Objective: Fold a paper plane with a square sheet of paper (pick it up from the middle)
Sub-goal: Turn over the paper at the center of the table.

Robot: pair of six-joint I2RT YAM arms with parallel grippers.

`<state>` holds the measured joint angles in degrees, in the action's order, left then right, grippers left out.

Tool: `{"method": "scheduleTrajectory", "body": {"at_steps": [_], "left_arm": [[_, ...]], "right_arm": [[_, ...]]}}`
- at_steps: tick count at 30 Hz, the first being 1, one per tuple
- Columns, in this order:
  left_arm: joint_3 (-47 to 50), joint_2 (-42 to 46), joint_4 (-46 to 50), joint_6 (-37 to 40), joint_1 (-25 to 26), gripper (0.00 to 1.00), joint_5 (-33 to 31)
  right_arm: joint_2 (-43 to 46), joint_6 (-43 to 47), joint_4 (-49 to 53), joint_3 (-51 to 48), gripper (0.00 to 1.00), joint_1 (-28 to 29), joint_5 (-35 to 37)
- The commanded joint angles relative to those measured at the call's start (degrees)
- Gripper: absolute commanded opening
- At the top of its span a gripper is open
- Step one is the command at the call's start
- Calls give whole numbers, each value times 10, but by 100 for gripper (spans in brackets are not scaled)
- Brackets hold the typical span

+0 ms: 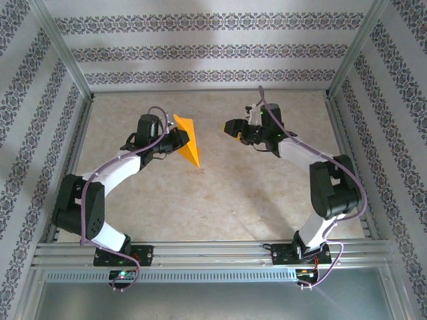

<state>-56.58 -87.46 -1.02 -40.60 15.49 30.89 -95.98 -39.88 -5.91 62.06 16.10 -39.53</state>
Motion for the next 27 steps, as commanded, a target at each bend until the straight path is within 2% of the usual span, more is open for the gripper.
{"method": "scheduleTrajectory", "body": {"at_steps": [1,5,9,11,13,17,22,27], "left_arm": [[-64,1,291,163,7,10,-162],[-139,-29,421,215,16,9,-309],[-224,-82,526,240,55,9,-472],[-265,-120,575,242,77,9,-550],[-302,-166,620,235,101,9,-618],[-356,-247,662,222,141,8,-686],[-429,-360,713,187,184,8,-754],[-460,-441,709,155,200,8,-749]], "right_arm": [[49,128,122,-4,64,3,140],[93,155,146,-23,67,3,234],[138,157,140,-59,71,3,321],[153,149,142,-70,72,3,357],[159,149,153,-71,73,-1,356],[166,149,141,-83,75,-8,322],[172,135,138,-96,79,-15,338],[179,116,132,-108,79,-33,327]]}}
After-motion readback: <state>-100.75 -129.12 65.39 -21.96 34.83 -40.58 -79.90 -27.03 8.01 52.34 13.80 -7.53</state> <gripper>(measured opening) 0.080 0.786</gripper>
